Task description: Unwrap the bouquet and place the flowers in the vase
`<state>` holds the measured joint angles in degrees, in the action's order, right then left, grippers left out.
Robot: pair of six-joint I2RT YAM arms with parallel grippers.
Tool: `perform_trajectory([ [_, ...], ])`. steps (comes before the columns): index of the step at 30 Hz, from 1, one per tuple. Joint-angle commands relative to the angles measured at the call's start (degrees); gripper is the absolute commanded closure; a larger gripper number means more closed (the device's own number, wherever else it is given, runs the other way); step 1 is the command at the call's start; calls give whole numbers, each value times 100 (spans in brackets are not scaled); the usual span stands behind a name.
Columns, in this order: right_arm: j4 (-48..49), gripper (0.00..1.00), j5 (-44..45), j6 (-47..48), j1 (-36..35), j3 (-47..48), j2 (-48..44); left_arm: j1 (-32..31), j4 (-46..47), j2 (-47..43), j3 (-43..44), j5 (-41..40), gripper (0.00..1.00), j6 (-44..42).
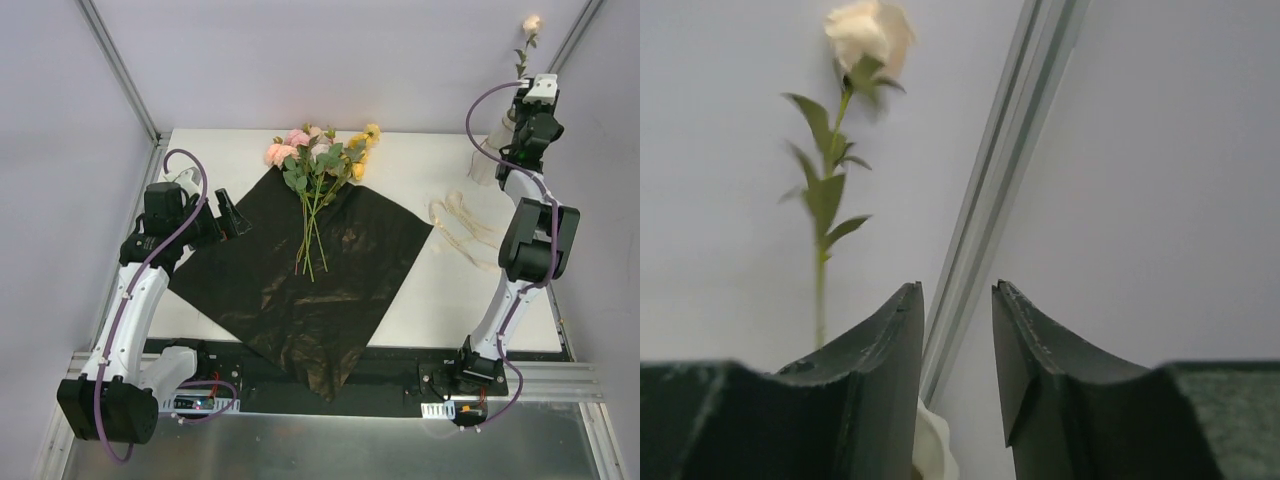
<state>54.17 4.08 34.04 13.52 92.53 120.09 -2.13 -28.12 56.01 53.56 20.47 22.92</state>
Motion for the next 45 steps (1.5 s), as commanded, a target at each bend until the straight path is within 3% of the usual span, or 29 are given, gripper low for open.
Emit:
perform_trajectory([
  [1, 464, 58, 391, -354, 11, -261, -1162, 46, 166, -195, 137, -104, 1, -112],
  [10, -406, 51, 444, -1416, -367, -1544, -2664, 46, 175, -257, 93, -201, 1, -121],
  [15, -2213, 51, 814, -2786, -885, -1616, -3631, 46, 166, -169, 128, -79, 1, -121],
  [22, -4659, 58, 770, -5388, -1746, -1860, -4389, 37, 166, -152, 84, -175, 1, -121],
  [27, -5215, 58, 534, -6847, -2423, -2510, -4424, 37, 166, -64, 85, -166, 1, -147],
  [35, -5497, 59, 287, -7842, -3443, -2951, -3766, 46, 166, -46, 67, -149, 1, -138],
  [39, -5444, 59, -20, -8036, -3794, -2838, -3169, 29, 166, -29, 76, -87, 1, -121],
  [45, -5390, 59, -601, -7535, -4269, -2145, -1966, 29, 166, -46, 67, -96, 1, -121],
])
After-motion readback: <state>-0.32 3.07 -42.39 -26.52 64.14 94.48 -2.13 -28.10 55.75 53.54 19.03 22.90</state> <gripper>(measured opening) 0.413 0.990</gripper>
